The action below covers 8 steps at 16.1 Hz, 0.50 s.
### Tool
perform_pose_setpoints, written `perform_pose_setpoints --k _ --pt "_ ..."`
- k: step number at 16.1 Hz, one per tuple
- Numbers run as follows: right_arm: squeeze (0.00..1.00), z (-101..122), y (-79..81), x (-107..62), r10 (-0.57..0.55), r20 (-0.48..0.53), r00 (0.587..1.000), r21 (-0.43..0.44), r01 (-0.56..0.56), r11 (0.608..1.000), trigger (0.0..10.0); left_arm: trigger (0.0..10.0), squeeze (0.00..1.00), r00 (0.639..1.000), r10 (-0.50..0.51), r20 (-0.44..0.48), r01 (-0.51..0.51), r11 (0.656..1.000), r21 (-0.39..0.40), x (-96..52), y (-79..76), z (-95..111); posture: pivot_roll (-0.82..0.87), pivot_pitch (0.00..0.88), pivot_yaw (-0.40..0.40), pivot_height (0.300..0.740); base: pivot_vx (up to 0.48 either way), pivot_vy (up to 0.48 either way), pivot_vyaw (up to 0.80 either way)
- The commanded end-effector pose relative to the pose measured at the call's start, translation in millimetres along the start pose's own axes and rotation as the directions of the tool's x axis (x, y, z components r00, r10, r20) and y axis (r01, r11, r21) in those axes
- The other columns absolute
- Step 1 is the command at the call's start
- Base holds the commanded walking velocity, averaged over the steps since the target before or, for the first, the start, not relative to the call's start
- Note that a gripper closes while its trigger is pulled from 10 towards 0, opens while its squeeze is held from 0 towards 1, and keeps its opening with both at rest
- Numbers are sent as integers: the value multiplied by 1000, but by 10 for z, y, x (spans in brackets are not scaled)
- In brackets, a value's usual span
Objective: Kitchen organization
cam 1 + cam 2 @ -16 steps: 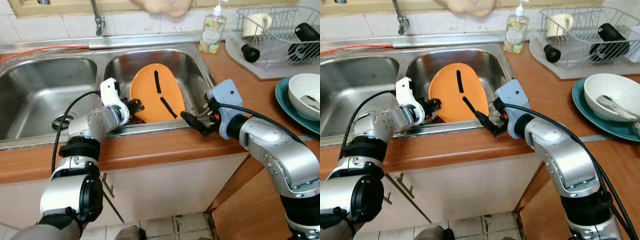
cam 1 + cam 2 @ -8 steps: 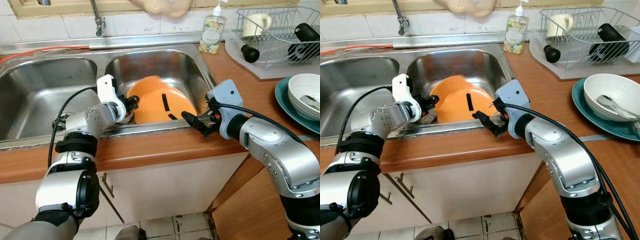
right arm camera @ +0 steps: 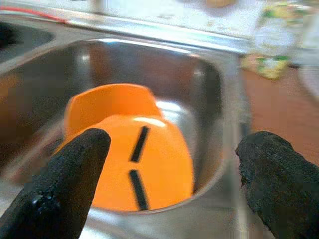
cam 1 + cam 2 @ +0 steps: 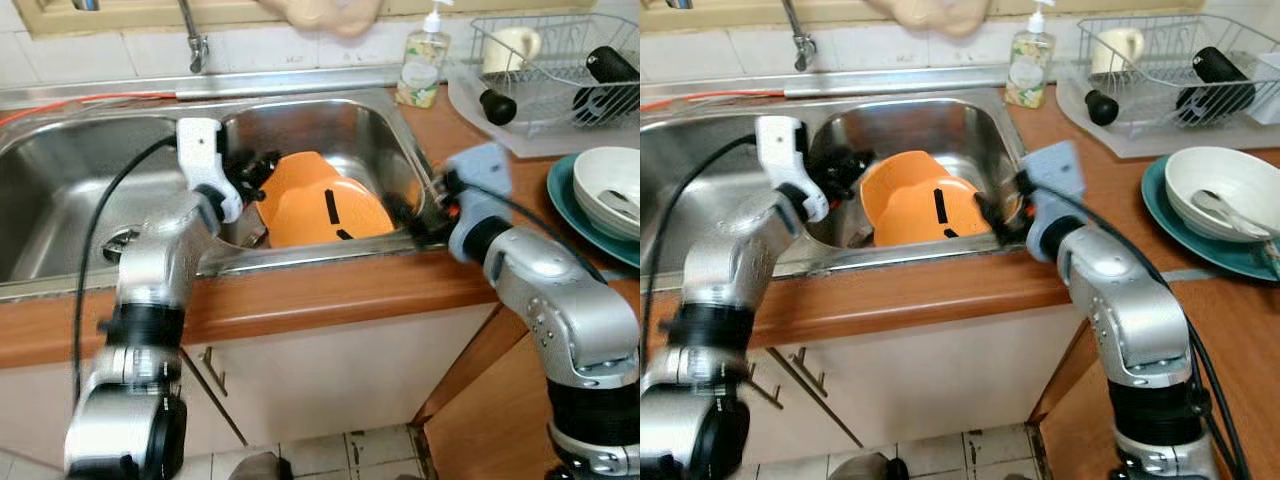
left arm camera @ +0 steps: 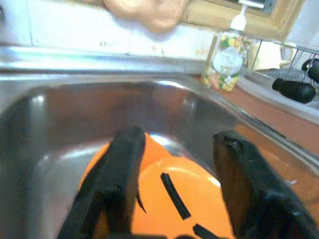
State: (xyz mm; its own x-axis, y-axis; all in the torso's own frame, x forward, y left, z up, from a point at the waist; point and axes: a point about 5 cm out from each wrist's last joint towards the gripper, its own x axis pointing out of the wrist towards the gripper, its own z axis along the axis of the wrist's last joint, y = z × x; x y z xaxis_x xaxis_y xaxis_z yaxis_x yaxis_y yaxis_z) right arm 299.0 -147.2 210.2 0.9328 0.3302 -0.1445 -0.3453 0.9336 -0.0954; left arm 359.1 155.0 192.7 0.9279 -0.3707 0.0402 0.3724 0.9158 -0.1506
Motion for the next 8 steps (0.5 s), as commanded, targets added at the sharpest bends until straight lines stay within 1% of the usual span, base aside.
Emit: perform_pose_setpoints --k 1,2,3,4,5,6,7,8 --pt "1000 57 -27 -15 -27 33 999 -10 28 1000 10000 10000 1000 999 3 34 -5 999 37 -11 -20 79 -118 0 50 740 0 0 0" --pt "1000 53 -35 -24 -47 39 998 -20 48 999 10000 10000 1000 999 -3 44 0 998 60 -52 -42 77 -121 0 49 740 0 0 0" --pt "1000 42 -34 -34 -67 52 996 -15 68 998 10000 10000 1000 1000 15 21 -16 997 82 -116 -65 38 -121 0 47 740 0 0 0" --pt "1000 -85 -42 -56 -144 17 989 4 144 990 10000 10000 1000 999 37 34 -42 985 166 -270 -145 -72 -104 0 28 740 0 0 0" --pt "1000 -137 -44 -63 -169 -1 986 4 169 986 10000 10000 1000 998 43 42 -51 979 197 -320 -172 -111 -104 0 28 740 0 0 0" --pt "1000 -218 -54 -76 -218 -37 975 17 218 976 10000 10000 1000 998 59 21 -62 972 227 -448 -217 -243 -98 0 13 740 0 0 0" --pt "1000 -233 -59 -79 -231 -45 972 21 232 972 10000 10000 1000 998 62 16 -64 972 227 -489 -231 -275 -98 0 13 740 0 0 0" --pt "1000 -245 -73 -76 -246 -48 968 17 247 969 10000 10000 1000 999 51 13 -53 974 220 -570 -282 -315 -94 0 5 740 0 0 0"
